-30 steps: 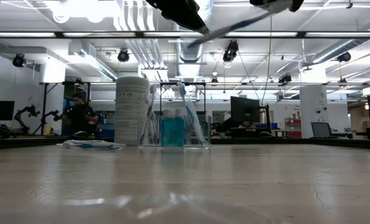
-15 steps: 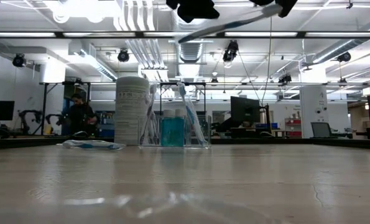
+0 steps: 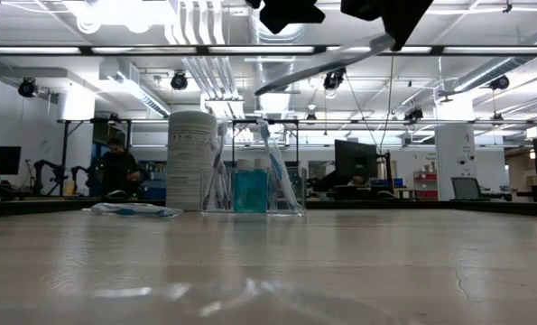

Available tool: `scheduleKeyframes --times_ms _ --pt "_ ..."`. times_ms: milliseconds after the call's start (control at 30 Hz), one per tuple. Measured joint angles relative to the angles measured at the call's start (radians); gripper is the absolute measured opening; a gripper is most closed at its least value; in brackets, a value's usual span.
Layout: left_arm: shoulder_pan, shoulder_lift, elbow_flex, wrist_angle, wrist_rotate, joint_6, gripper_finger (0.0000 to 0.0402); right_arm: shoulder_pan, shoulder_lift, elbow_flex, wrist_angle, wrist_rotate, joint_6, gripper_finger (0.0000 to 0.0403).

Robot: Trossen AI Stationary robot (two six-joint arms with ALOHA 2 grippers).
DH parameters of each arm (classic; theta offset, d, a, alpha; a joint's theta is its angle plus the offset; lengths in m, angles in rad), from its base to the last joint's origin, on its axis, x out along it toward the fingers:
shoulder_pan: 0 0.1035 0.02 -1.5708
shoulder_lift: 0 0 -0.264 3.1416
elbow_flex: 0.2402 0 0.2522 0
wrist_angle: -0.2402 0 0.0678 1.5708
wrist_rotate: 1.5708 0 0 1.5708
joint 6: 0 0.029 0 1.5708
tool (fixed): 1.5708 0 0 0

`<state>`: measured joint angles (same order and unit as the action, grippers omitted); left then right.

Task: Pick & Place toothbrushing station
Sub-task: Put the blue toothbrush into the right of the transparent organizer

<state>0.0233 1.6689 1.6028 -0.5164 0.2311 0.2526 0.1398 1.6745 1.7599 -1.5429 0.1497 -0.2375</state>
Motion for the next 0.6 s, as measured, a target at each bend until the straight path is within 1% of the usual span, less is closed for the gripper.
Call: scheduleKeyframes --times_ms 67,100,200,367,600 --pt "-0.007 0.009 0.000 0.000 0.000 -0.014 0.0213 -0.001 0.000 0.000 0.001 0.061 0.015 0.0008" --pt "-0.009 0.015 0.000 -0.001 0.001 -0.024 0.0213 -0.001 -0.002 0.000 0.002 0.070 0.020 0.0008" --pt "-0.011 0.032 -0.001 -0.001 0.003 -0.060 0.0213 -0.001 -0.008 0.000 0.007 0.070 0.035 0.0008" --pt "-0.010 0.062 -0.001 0.011 -0.004 -0.067 0.0213 0.003 -0.013 0.000 0.015 0.070 0.046 0.0008" --pt "-0.005 0.078 -0.001 0.114 -0.048 -0.066 0.0213 0.022 -0.013 0.000 0.047 0.067 0.030 0.0008"
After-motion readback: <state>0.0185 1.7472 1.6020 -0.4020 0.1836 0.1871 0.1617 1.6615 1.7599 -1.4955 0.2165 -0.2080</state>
